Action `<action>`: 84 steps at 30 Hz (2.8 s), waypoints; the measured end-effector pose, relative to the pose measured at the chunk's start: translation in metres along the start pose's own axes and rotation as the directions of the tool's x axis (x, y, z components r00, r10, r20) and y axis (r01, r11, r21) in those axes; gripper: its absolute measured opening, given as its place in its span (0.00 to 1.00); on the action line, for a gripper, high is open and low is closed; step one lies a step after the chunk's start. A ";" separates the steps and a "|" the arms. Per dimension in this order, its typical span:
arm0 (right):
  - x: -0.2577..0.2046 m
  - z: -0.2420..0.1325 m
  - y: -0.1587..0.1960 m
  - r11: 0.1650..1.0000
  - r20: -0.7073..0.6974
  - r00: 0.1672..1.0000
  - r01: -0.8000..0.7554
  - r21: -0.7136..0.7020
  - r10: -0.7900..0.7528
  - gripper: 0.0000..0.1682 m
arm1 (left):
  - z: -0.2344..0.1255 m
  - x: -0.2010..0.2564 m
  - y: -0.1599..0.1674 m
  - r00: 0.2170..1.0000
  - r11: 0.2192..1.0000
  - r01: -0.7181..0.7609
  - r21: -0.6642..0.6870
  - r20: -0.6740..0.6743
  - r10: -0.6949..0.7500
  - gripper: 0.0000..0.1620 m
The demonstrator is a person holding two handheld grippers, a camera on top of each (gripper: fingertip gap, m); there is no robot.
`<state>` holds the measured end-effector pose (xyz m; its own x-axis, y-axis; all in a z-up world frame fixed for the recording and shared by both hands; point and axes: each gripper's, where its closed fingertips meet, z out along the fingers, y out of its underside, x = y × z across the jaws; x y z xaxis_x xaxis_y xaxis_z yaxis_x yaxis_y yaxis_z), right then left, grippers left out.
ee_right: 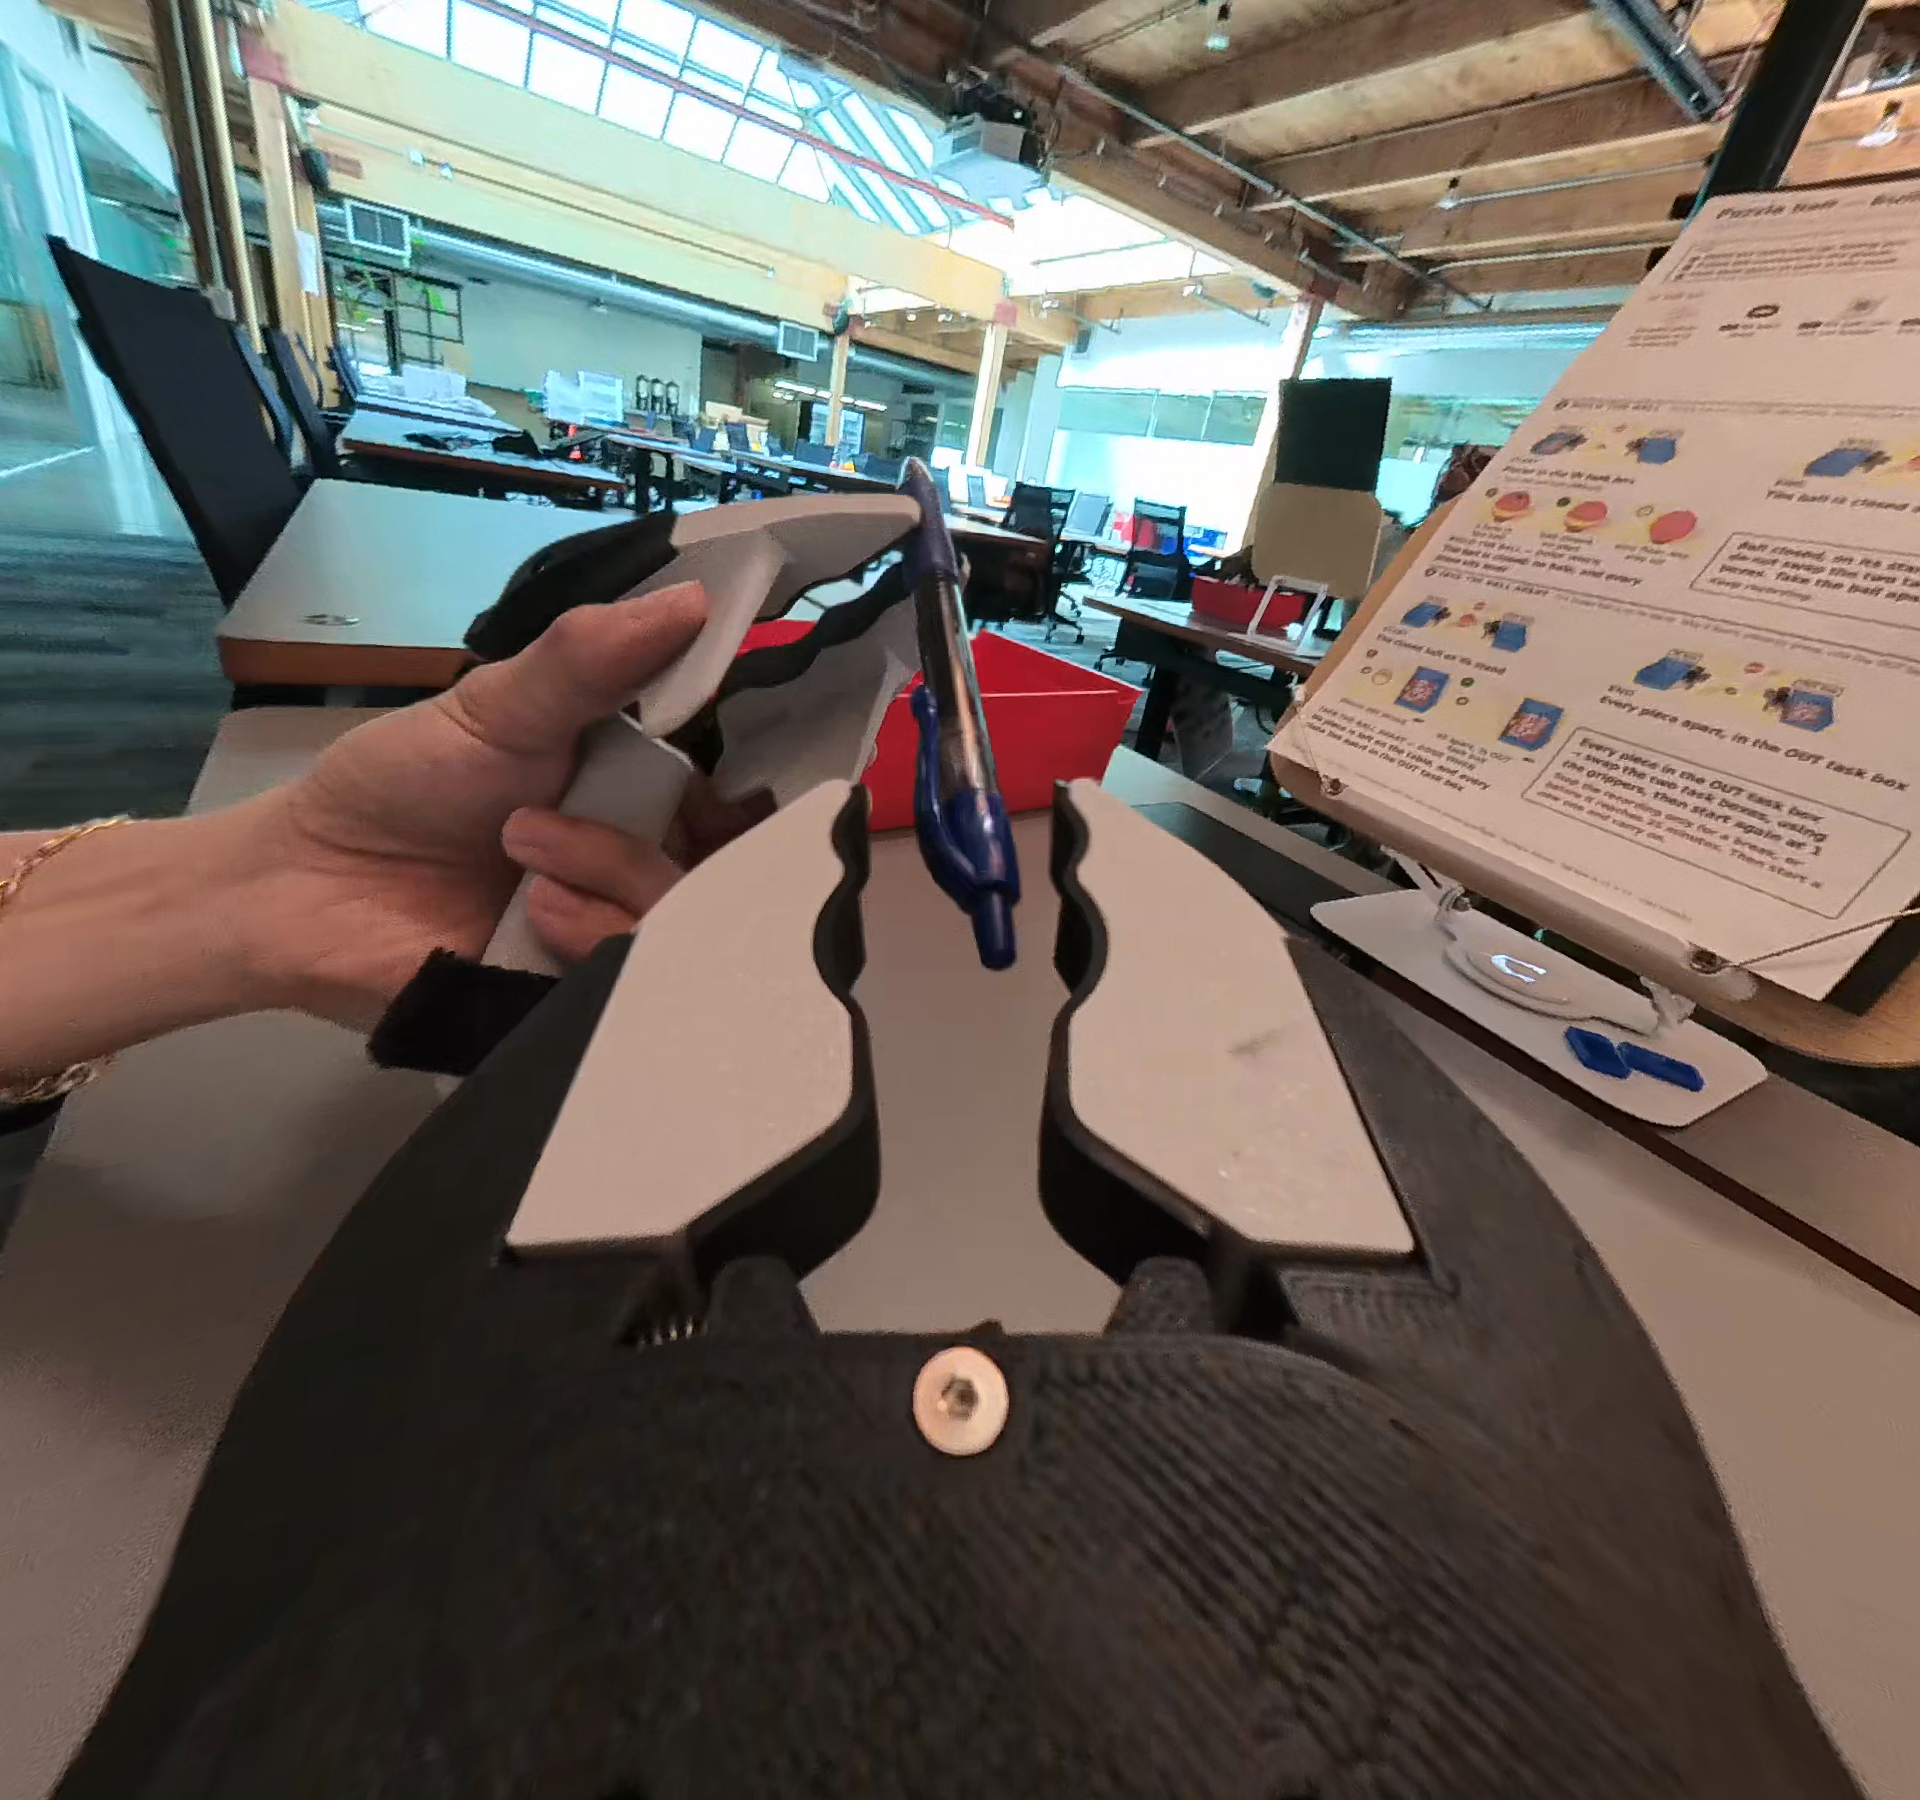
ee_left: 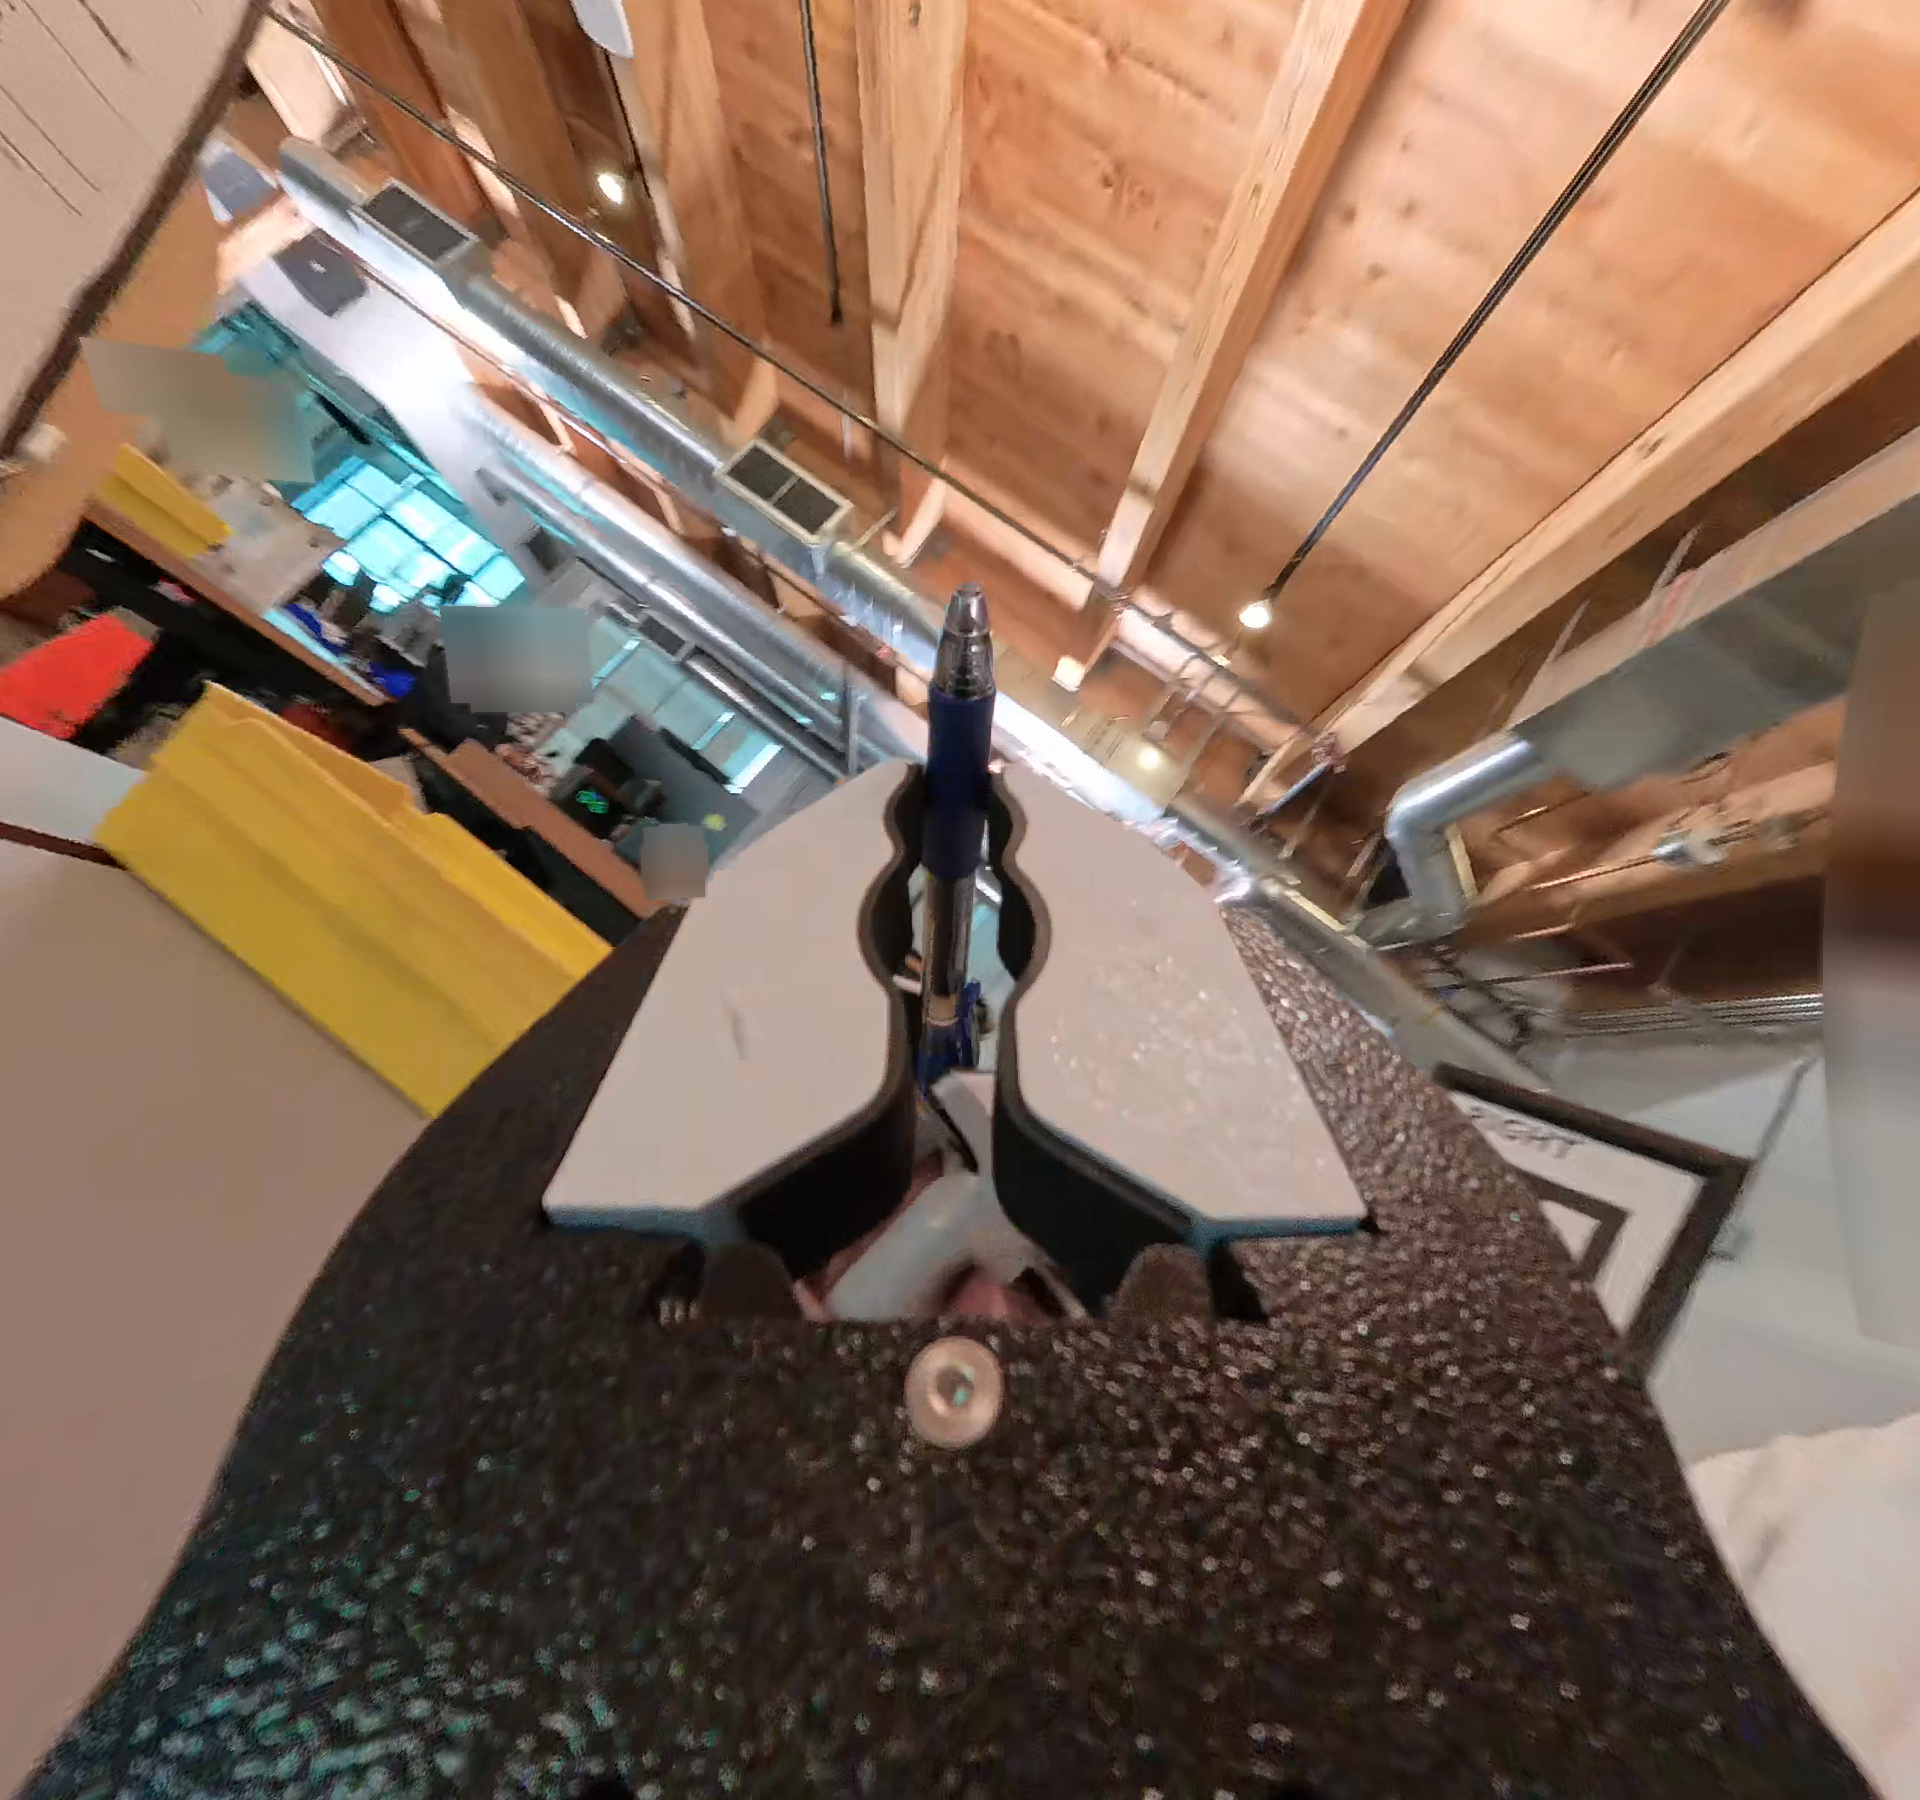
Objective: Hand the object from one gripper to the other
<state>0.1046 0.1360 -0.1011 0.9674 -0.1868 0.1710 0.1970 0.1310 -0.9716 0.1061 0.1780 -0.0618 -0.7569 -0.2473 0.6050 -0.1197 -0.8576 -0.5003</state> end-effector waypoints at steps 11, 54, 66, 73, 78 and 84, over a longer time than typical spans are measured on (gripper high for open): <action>-0.005 -0.006 -0.021 0.973 0.090 0.980 -0.190 0.129 0.179 0.12 | 0.001 0.009 0.004 0.992 0.997 0.070 0.044 -0.110 -0.064 0.07; -0.006 -0.005 0.026 0.955 0.132 0.964 -0.196 -0.225 0.229 0.25 | 0.004 -0.004 0.049 0.925 0.868 -0.366 -0.335 -0.027 0.379 0.06; -0.005 0.005 0.035 0.963 0.025 0.998 -0.057 -0.265 0.066 0.06 | 0.001 -0.010 0.044 0.863 0.792 -0.465 -0.396 -0.004 0.504 0.11; 0.026 0.000 0.045 0.865 -0.231 0.884 0.290 -0.409 -0.406 0.07 | -0.001 -0.024 0.031 0.771 0.768 -0.419 -0.484 0.258 0.583 0.20; 0.025 0.000 0.046 0.733 -0.244 0.736 0.465 -0.496 -0.632 0.07 | -0.005 -0.023 0.020 0.742 0.791 -0.394 -0.468 0.346 0.574 0.15; 0.027 -0.002 0.042 0.585 -0.218 0.581 0.576 -0.571 -0.784 0.07 | -0.011 -0.032 0.017 0.775 0.839 -0.307 -0.449 0.394 0.494 0.12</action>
<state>0.1391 0.1344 -0.1379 0.3730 -0.4232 0.8257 0.5812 -0.5872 -0.5635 0.1211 0.1763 -0.0963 -0.3926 -0.7932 0.4655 -0.1566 -0.4411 -0.8837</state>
